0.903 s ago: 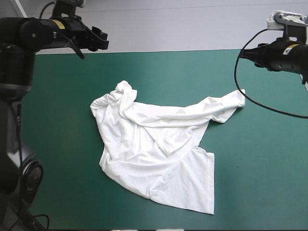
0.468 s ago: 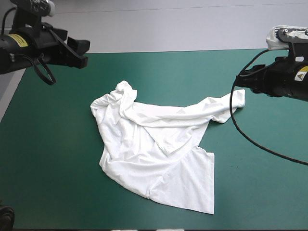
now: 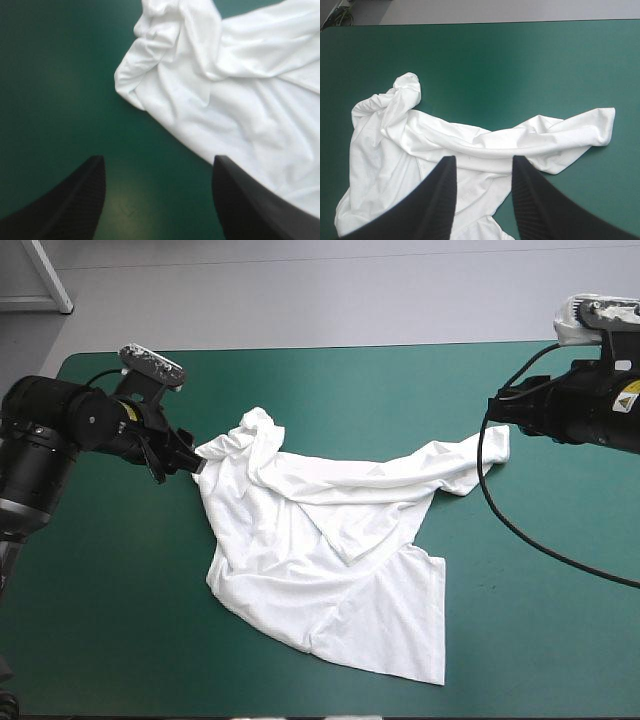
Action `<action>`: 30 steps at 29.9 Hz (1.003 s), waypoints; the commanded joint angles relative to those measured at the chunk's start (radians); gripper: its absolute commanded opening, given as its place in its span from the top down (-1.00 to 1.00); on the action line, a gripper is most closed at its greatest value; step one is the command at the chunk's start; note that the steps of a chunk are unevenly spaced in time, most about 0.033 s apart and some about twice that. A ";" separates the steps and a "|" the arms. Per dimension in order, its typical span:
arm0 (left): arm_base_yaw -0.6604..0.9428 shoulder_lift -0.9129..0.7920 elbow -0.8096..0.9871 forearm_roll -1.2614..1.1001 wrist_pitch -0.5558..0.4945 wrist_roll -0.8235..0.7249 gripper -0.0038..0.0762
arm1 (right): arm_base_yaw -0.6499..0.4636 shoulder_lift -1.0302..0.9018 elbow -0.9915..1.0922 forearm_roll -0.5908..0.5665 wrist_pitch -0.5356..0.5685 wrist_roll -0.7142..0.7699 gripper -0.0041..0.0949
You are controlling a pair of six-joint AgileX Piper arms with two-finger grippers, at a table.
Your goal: Fold the cloth
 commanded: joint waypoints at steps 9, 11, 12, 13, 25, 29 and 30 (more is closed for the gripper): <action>0.028 0.192 -0.065 -0.029 0.001 -0.035 -0.22 | -0.001 0.007 -0.029 0.010 -0.032 -0.004 0.27; 0.070 0.246 -0.099 -0.090 -0.007 -0.035 -0.21 | -0.001 0.009 -0.022 0.010 -0.033 -0.006 0.27; 0.092 0.271 -0.119 -0.108 -0.015 -0.033 -0.19 | -0.001 0.009 -0.022 0.010 -0.033 -0.012 0.27; 0.111 0.295 -0.138 -0.117 -0.017 -0.033 -0.17 | -0.001 0.009 -0.022 0.010 -0.033 -0.012 0.27; 0.183 0.494 -0.205 -0.150 -0.096 -0.023 -0.08 | -0.001 0.023 -0.022 0.009 -0.033 -0.020 0.27; 0.183 0.560 -0.206 -0.127 -0.118 -0.035 -0.08 | -0.001 0.025 -0.022 0.009 -0.033 -0.020 0.27; 0.183 0.578 -0.210 -0.117 -0.118 -0.048 -0.08 | -0.001 0.025 -0.022 0.011 -0.033 -0.020 0.27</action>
